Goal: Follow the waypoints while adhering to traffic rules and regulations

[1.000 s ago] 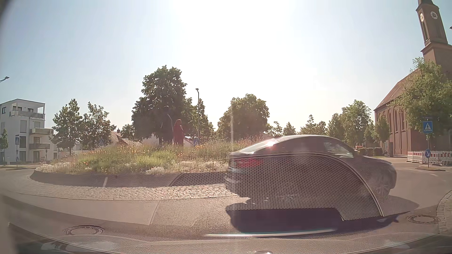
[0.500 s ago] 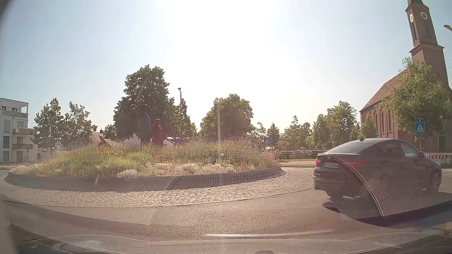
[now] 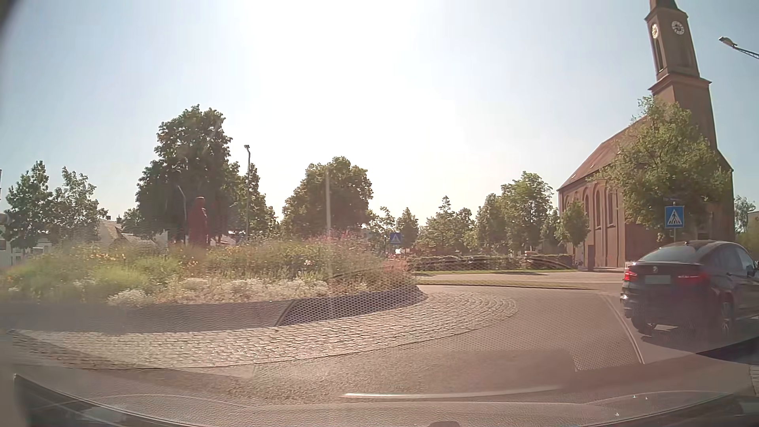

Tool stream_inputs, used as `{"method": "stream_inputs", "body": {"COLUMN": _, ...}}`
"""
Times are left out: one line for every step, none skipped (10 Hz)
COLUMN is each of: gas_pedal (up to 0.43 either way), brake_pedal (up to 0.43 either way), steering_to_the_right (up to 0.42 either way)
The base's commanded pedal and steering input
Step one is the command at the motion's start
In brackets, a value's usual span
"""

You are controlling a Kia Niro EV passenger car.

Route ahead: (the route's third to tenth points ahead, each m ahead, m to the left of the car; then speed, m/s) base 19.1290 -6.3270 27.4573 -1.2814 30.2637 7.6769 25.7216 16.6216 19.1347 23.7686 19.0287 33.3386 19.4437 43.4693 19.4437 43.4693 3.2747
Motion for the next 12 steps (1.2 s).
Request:
{"method": "stream_inputs", "body": {"gas_pedal": 0.331, "brake_pedal": 0.012, "steering_to_the_right": 0.41}}
{"method": "stream_inputs", "body": {"gas_pedal": 0.331, "brake_pedal": 0.012, "steering_to_the_right": 0.421}}
{"method": "stream_inputs", "body": {"gas_pedal": 0.331, "brake_pedal": 0.012, "steering_to_the_right": 0.422}}
{"method": "stream_inputs", "body": {"gas_pedal": 0.331, "brake_pedal": 0.012, "steering_to_the_right": 0.415}}
{"method": "stream_inputs", "body": {"gas_pedal": 0.331, "brake_pedal": 0.012, "steering_to_the_right": 0.405}}
{"method": "stream_inputs", "body": {"gas_pedal": 0.331, "brake_pedal": 0.012, "steering_to_the_right": 0.386}}
{"method": "stream_inputs", "body": {"gas_pedal": 0.331, "brake_pedal": 0.012, "steering_to_the_right": 0.362}}
{"method": "stream_inputs", "body": {"gas_pedal": 0.331, "brake_pedal": 0.012, "steering_to_the_right": 0.34}}
{"method": "stream_inputs", "body": {"gas_pedal": 0.299, "brake_pedal": 0.012, "steering_to_the_right": 0.309}}
{"method": "stream_inputs", "body": {"gas_pedal": 0.28, "brake_pedal": 0.012, "steering_to_the_right": 0.274}}
{"method": "stream_inputs", "body": {"gas_pedal": 0.28, "brake_pedal": 0.018, "steering_to_the_right": 0.249}}
{"method": "stream_inputs", "body": {"gas_pedal": 0.268, "brake_pedal": 0.012, "steering_to_the_right": 0.21}}
